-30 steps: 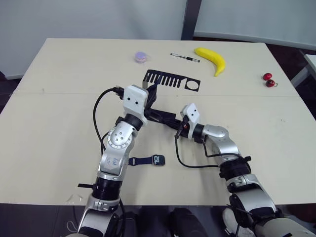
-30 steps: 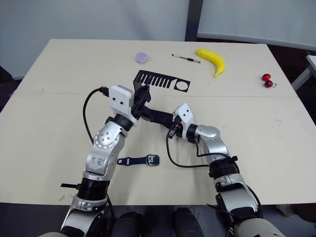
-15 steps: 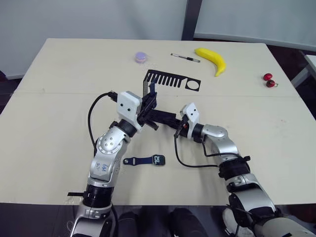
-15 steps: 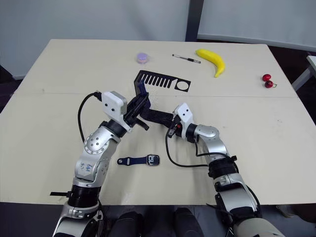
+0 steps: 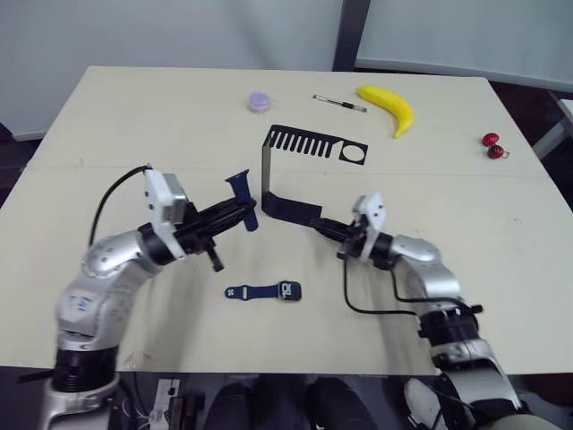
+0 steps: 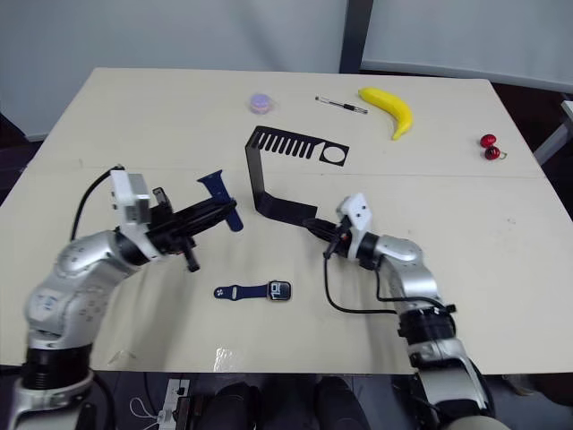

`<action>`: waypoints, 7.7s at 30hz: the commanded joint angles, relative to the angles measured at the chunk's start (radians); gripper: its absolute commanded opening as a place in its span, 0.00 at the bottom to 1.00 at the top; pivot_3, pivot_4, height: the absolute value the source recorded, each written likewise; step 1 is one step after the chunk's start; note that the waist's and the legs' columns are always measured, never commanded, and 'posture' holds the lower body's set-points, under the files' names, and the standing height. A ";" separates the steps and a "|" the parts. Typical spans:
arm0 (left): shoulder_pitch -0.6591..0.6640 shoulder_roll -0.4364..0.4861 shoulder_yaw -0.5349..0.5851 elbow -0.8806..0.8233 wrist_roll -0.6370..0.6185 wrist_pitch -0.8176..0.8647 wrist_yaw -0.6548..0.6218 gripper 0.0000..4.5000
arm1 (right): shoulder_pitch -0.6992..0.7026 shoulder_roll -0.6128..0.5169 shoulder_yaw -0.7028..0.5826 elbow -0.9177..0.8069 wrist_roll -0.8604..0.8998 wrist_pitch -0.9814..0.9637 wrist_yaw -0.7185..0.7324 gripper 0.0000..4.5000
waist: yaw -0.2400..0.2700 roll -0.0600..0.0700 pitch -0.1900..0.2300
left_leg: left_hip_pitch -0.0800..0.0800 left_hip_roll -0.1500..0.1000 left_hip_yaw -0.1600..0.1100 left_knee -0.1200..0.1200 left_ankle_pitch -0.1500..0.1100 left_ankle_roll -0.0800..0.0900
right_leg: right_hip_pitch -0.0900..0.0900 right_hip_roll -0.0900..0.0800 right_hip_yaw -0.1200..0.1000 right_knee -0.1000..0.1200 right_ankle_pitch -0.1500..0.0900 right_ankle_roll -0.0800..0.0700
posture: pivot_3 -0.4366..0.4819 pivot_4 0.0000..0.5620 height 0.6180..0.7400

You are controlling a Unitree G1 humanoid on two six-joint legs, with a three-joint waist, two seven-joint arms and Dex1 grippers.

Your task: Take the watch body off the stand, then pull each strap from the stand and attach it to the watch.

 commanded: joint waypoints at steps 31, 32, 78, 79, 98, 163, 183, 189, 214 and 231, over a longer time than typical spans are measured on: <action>-0.300 -0.095 -0.163 0.149 -0.361 0.628 -0.028 0.00 | 0.296 0.048 -0.067 -0.719 0.907 0.531 -0.514 0.97 | 0.022 0.000 0.000 | -0.003 -0.003 -0.002 -0.001 0.000 0.000 | 0.001 0.000 0.003 -0.009 0.000 0.000 | 0.48 0.27 1.00; -0.300 -0.096 -0.164 0.146 -0.363 0.628 -0.029 0.00 | 0.291 0.051 -0.067 -0.715 0.908 0.528 -0.515 0.97 | 0.022 0.000 0.000 | -0.003 -0.003 -0.002 -0.001 0.000 0.000 | 0.001 0.000 0.003 -0.009 0.000 0.000 | 0.48 0.27 1.00; -0.258 -0.114 -0.179 0.089 -0.345 0.611 -0.010 0.00 | 0.226 0.106 -0.044 -0.681 0.874 0.514 -0.523 0.47 | 0.021 0.000 0.000 | -0.003 -0.004 -0.002 -0.002 0.000 0.000 | 0.001 -0.001 0.003 -0.009 0.000 0.000 | 0.48 0.27 1.00; -0.258 -0.115 -0.178 0.090 -0.345 0.611 -0.009 0.00 | 0.227 0.105 -0.044 -0.681 0.874 0.513 -0.522 0.47 | 0.021 0.000 0.000 | -0.003 -0.004 -0.002 -0.002 0.000 0.000 | 0.001 -0.001 0.003 -0.009 0.000 0.000 | 0.48 0.27 1.00; -0.245 -0.116 -0.177 0.076 -0.347 0.615 -0.004 0.00 | 0.246 0.093 -0.044 -0.682 0.872 0.519 -0.502 0.47 | 0.022 0.000 0.000 | -0.003 -0.004 -0.002 -0.002 0.000 0.000 | 0.001 -0.001 0.003 -0.009 0.000 0.000 | 0.48 0.27 1.00; -0.221 -0.097 -0.161 0.043 -0.340 0.572 -0.028 0.07 | 0.265 0.101 -0.039 -0.695 0.864 0.499 -0.438 0.00 | 0.022 0.000 0.000 | -0.003 -0.004 -0.002 -0.002 0.000 0.000 | 0.001 -0.001 0.003 -0.010 0.000 0.000 | 0.48 0.27 1.00; 0.063 0.229 -0.149 0.291 0.355 -0.503 -0.472 0.99 | 0.605 -0.320 -0.319 -0.685 0.319 0.070 -0.074 0.00 | 0.036 0.001 0.001 | -0.002 -0.009 -0.001 -0.005 0.000 -0.001 | 0.001 -0.006 0.003 -0.018 0.000 0.000 | 0.48 0.27 1.00; 0.045 0.151 -0.258 0.166 0.391 -0.421 -0.395 0.99 | 0.669 -0.307 -0.327 -0.703 0.291 0.029 -0.065 0.00 | 0.046 0.001 0.001 | -0.002 -0.009 -0.001 -0.005 0.000 -0.001 | 0.002 -0.007 0.003 -0.015 0.000 0.000 | 0.48 0.27 1.00; -0.106 -0.093 -0.562 0.160 0.658 -0.226 -0.206 0.99 | 0.621 -0.283 -0.217 -0.783 0.301 0.103 -0.122 0.00 | 0.051 0.001 0.001 | -0.002 -0.008 -0.001 -0.002 0.000 -0.001 | 0.001 -0.003 0.004 -0.010 0.000 0.000 | 0.48 0.27 1.00; -0.122 -0.117 -0.625 0.204 0.707 -0.219 -0.215 0.99 | 0.609 -0.274 -0.186 -0.794 0.291 0.110 -0.134 0.00 | 0.054 0.001 0.000 | -0.002 -0.009 -0.002 -0.001 0.000 -0.001 | 0.002 -0.005 0.003 -0.009 0.000 0.000 | 0.48 0.27 1.00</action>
